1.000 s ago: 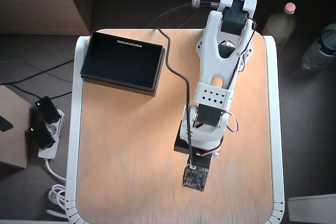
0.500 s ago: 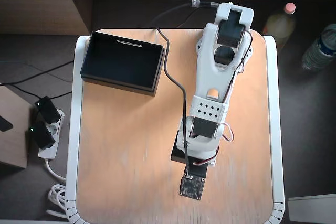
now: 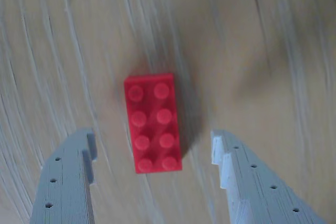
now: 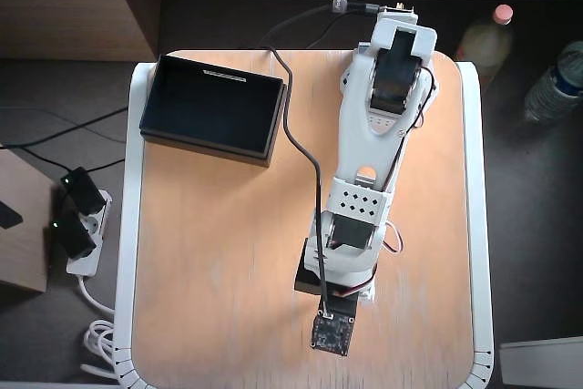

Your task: Grasp a lego block and put it in the bin.

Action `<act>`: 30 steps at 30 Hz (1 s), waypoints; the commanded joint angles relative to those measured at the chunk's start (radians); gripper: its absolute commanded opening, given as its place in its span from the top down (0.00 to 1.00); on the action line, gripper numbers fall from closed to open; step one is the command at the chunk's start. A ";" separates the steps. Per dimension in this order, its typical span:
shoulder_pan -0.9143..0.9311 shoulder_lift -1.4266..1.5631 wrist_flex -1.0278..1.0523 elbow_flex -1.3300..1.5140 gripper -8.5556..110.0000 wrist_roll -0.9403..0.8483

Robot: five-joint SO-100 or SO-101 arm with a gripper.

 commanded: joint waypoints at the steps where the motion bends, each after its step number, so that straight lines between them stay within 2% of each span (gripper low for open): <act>1: 0.015 0.006 -0.038 -0.135 0.74 -0.009; 22: 0.029 -0.052 -0.098 -0.135 0.75 -0.028; 30: 0.034 -0.054 -0.098 -0.135 0.84 -0.048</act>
